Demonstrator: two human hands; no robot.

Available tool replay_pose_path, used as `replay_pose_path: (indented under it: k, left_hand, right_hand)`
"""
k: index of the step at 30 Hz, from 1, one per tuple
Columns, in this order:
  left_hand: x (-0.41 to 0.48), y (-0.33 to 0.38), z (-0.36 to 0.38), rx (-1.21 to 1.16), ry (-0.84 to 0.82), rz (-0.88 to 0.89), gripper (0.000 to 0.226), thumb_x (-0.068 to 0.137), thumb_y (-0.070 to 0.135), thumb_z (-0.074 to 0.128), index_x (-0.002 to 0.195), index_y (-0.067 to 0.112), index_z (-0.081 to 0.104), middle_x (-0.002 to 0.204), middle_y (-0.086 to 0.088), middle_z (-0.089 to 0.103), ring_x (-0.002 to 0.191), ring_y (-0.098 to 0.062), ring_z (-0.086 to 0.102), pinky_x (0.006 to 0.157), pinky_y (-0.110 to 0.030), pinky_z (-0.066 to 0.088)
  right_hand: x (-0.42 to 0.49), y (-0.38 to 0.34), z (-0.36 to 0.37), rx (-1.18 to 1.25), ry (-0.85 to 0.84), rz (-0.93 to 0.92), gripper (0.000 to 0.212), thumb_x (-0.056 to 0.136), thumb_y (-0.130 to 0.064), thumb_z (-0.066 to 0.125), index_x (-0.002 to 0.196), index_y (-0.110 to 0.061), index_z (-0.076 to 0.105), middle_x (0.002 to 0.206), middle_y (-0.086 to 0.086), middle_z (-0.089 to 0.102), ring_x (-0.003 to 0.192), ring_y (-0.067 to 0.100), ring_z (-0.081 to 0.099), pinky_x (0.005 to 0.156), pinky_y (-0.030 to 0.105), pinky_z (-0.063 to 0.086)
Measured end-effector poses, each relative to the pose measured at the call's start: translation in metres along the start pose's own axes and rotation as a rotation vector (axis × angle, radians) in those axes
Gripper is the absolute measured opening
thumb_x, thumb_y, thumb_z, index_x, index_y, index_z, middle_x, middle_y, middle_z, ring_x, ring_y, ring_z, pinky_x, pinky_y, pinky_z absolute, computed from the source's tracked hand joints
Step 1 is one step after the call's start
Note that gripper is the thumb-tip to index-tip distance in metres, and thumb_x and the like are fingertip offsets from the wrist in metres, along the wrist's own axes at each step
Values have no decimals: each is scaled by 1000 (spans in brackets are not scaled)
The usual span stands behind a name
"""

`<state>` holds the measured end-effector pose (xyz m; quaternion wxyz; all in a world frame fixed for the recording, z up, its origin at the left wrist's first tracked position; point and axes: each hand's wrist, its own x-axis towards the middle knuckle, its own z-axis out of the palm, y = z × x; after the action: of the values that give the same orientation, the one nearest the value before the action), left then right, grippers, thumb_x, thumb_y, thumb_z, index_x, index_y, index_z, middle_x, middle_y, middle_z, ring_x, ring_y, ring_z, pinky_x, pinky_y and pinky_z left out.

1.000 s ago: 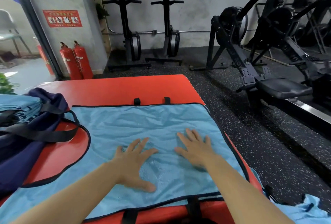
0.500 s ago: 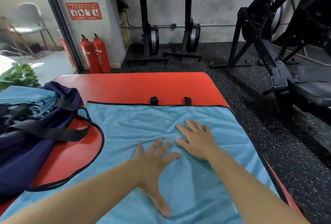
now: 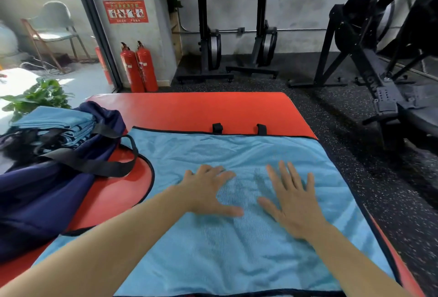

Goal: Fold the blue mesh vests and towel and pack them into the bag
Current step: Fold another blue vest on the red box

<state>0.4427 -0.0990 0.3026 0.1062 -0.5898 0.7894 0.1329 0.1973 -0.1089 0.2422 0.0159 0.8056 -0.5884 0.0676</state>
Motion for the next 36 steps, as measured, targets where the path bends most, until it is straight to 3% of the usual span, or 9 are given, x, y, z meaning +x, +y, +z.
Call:
replay_pose_path:
  k: [2,8,13,18,23,27,30,33,36]
  left_hand:
    - [11,-12,-6,16,1,-69,98,68,93,40,150,48,10,162,11,6,148,-21,4,113,-60,16]
    - [49,-42,-19,-53,-30,-222,104,60,98,39,148,56,4,162,14,-3,150,-24,-5,111,-70,12]
    - [80,-46,-33,-45,-28,-365,110,58,101,32,150,53,-3,164,7,-9,150,-29,-9,110,-70,14]
    - [111,22,-17,8,41,-61,98,70,94,30,151,51,-2,163,7,-15,150,-22,-16,110,-71,1]
    - [148,14,-29,-4,15,-176,103,61,101,23,147,57,-11,162,13,-17,149,-23,-19,108,-74,-1]
    - [150,5,-27,-11,24,-125,94,70,95,21,148,55,-12,162,11,-19,149,-20,-19,111,-70,0]
    - [138,-12,-21,-55,162,-101,83,83,83,23,151,48,-9,163,9,-17,150,-16,-16,116,-64,1]
    - [125,-38,-22,-19,191,-98,75,90,74,23,153,43,-5,163,9,-14,150,-14,-14,118,-60,2]
    - [115,-53,-15,35,89,-123,87,76,84,10,152,46,-8,162,12,-17,149,-14,-17,118,-60,-1]
  right_hand:
    - [-12,1,5,-46,-6,-24,83,90,-78,11,154,-27,24,157,14,30,144,34,29,107,62,13]
    - [-15,1,4,-91,-59,-10,81,90,-79,17,142,-25,50,143,14,51,129,37,51,98,59,22]
    - [-15,1,7,-116,-58,1,78,89,-80,23,138,-27,54,141,12,54,125,35,55,98,57,23]
    - [-15,0,9,-69,-71,9,81,86,-82,26,140,-28,52,143,13,51,129,36,51,98,59,23]
    - [-12,3,11,-77,-57,0,80,86,-82,25,139,-29,53,142,11,53,129,35,52,98,59,24]
    - [-12,0,10,-56,-80,-5,80,86,-83,24,136,-30,56,139,9,56,125,33,56,98,57,25]
    - [2,6,-14,51,-90,-4,93,78,-89,5,145,-36,41,152,4,40,138,28,42,107,53,27]
    - [40,34,-31,125,-183,115,127,44,-94,-26,154,-38,4,164,-1,-1,150,18,1,119,48,5]
    - [75,64,-35,79,-246,201,100,69,-87,-2,155,-36,6,164,2,1,150,23,5,118,48,9]
